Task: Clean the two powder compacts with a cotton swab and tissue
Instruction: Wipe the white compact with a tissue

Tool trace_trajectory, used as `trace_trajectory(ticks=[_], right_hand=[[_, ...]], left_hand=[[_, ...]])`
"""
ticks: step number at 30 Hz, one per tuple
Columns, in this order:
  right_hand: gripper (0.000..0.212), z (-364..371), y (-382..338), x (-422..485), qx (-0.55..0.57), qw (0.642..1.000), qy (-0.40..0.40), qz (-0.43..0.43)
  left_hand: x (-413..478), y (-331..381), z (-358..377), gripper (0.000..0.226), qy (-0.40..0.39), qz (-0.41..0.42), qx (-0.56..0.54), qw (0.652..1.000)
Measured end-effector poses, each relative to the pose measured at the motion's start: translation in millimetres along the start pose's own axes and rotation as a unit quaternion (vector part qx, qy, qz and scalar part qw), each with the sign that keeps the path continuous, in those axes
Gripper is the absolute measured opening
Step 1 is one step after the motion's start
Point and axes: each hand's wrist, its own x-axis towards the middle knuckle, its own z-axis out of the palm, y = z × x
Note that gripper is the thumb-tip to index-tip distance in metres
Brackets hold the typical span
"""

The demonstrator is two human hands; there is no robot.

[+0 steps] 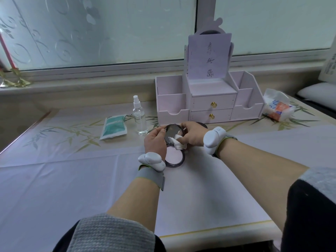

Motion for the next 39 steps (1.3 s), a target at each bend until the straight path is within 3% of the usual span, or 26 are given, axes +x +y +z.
trace_trajectory(ticks=[4, 10, 18, 24, 28, 33, 39], right_hand=[[0.023, 1, -3, 1, -0.058, 0.998, 0.013, -0.010], [0.028, 2, -6, 0, -0.089, 0.995, 0.035, -0.003], [0.048, 13, -16, 2, -0.084, 0.996, 0.040, -0.001], [0.030, 12, -15, -5, -0.078, 0.995, 0.064, -0.020], [0.034, 13, -13, -3, -0.054, 0.996, 0.069, -0.023], [0.028, 12, -10, -4, -0.004, 0.996, 0.078, -0.033], [0.033, 14, -7, 0, 0.009, 0.996, 0.093, -0.015]], left_hand=[[1, -1, -2, 0.047, -0.006, -0.005, -0.005, 1.000], [-5, 8, 0, 0.043, -0.018, -0.028, -0.017, 0.999], [-4, 10, -3, 0.037, -0.014, -0.039, -0.015, 0.999], [-8, 13, -1, 0.030, -0.027, -0.037, -0.007, 0.999], [-9, 14, -1, 0.024, -0.018, -0.032, 0.009, 0.999], [-7, 12, -2, 0.040, -0.036, -0.031, 0.001, 0.999], [-15, 17, 0, 0.027, -0.020, -0.033, 0.026, 0.999]])
